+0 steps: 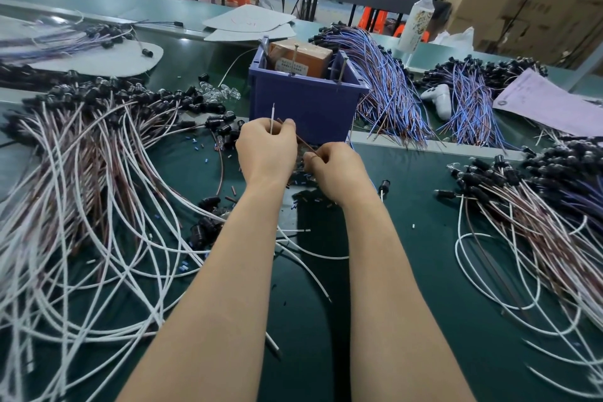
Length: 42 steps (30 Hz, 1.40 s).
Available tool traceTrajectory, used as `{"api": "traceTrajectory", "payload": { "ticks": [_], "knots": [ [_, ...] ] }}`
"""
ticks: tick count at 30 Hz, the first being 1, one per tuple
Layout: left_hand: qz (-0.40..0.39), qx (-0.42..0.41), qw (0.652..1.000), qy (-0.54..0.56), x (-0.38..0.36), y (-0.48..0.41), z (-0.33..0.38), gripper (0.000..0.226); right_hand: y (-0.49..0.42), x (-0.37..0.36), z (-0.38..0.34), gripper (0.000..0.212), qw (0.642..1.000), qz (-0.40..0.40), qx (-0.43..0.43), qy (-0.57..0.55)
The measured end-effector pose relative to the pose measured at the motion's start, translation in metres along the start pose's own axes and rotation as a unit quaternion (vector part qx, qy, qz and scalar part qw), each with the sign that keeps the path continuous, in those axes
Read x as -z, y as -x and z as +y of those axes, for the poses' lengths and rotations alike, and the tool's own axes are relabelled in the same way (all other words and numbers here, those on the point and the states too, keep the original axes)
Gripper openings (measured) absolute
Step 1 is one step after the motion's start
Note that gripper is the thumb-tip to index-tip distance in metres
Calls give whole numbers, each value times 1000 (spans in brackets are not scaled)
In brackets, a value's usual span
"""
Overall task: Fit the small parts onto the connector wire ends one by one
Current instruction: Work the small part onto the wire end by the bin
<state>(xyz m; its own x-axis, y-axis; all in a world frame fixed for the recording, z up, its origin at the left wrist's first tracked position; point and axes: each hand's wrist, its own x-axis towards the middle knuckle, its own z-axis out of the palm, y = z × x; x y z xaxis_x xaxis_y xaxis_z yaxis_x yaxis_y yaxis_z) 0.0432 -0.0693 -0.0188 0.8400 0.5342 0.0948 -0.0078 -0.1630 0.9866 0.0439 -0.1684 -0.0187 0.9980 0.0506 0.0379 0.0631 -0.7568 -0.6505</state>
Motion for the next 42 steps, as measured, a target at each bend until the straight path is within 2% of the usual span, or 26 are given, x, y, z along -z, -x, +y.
{"api": "traceTrajectory", "payload": {
  "ticks": [4,8,11,13,15,16,20,26,30,31,33,35,38,40,42],
  "knots": [
    [15,-16,1000,-3,0,3,0,31,0,0,-1,29,1000,-11,-4,3],
    [72,-13,996,43,12,-15,1,30,0,4,10,26,999,15,-33,-16],
    [6,-12,1000,-14,9,-10,0,38,-2,4,9,25,993,89,-26,-76],
    [-41,6,997,-69,4,-4,-3,40,-3,0,5,22,989,102,-19,-102],
    [-86,30,992,-90,4,-4,-4,37,-4,-2,5,9,984,111,-29,-139],
    [-103,41,990,-89,5,-6,-3,36,-4,-2,6,3,978,118,-38,-168],
    [-110,92,989,-30,8,-13,3,25,-6,-1,9,11,960,141,-45,-237],
    [-108,27,994,-19,19,-18,6,22,-5,3,12,19,950,177,-39,-254],
    [-58,-57,989,-120,25,-20,5,27,-2,4,11,19,943,219,-30,-248],
    [-49,-50,993,-91,24,-20,7,28,-2,4,11,21,942,225,-33,-245],
    [-64,22,997,37,20,-18,15,27,-4,4,11,27,942,227,-44,-243],
    [-83,84,983,138,19,-15,25,23,-5,4,12,32,942,222,-55,-244],
    [-91,115,950,276,26,-12,30,24,-5,3,13,34,943,217,-59,-245],
    [-86,96,955,268,31,-12,30,21,-4,2,12,26,941,221,-49,-253],
    [-54,48,982,176,34,-14,29,16,-3,2,11,15,944,218,-42,-245]
  ]
}}
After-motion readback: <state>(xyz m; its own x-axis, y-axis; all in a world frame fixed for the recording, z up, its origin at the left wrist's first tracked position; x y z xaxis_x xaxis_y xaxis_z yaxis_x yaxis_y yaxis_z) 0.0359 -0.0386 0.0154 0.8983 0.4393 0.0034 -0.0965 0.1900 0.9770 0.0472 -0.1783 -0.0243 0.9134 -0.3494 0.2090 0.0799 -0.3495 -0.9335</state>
